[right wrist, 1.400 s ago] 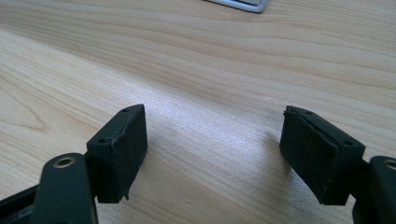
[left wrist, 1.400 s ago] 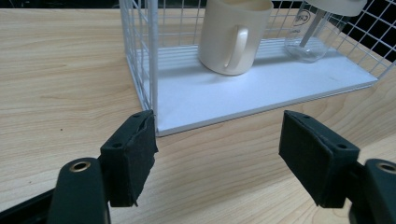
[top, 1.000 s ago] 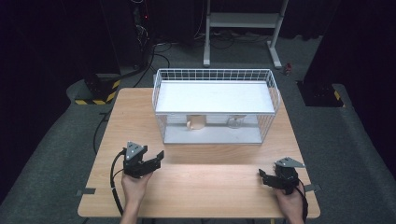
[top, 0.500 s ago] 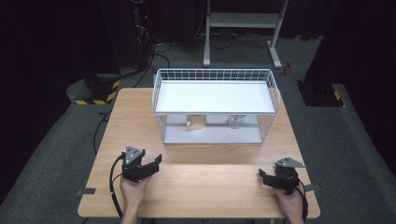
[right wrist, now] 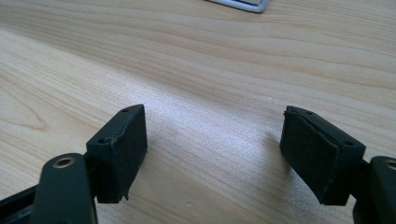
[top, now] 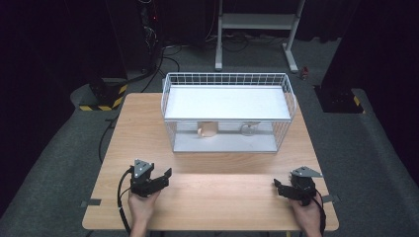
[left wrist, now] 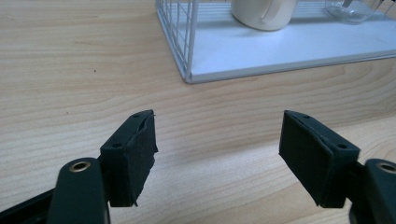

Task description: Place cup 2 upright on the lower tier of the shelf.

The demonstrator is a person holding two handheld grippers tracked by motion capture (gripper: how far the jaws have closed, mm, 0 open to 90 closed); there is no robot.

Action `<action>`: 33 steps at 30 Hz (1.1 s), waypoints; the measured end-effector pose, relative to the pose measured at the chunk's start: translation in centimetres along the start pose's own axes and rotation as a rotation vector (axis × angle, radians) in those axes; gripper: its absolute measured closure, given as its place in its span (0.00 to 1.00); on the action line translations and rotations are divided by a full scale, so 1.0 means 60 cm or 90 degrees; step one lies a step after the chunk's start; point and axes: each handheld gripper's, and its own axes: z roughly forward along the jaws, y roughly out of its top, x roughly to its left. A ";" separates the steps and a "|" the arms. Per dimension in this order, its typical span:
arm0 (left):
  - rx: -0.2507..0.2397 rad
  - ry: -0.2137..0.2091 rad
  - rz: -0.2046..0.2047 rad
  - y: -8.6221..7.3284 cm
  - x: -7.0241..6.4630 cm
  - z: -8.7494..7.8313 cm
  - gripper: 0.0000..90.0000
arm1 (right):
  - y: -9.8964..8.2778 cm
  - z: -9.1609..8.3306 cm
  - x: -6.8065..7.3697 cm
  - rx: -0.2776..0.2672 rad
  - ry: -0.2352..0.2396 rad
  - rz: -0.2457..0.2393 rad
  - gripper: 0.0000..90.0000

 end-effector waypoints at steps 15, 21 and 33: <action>0.039 -0.002 0.020 -0.023 -0.014 0.025 0.31 | 0.000 0.000 0.000 0.000 0.000 0.000 0.26; 0.052 -0.002 0.042 -0.030 -0.025 0.033 0.31 | 0.000 0.000 0.000 0.000 0.000 0.000 0.26; 0.066 0.000 0.049 -0.035 -0.039 0.050 0.31 | 0.000 0.000 0.000 0.000 0.000 0.000 0.26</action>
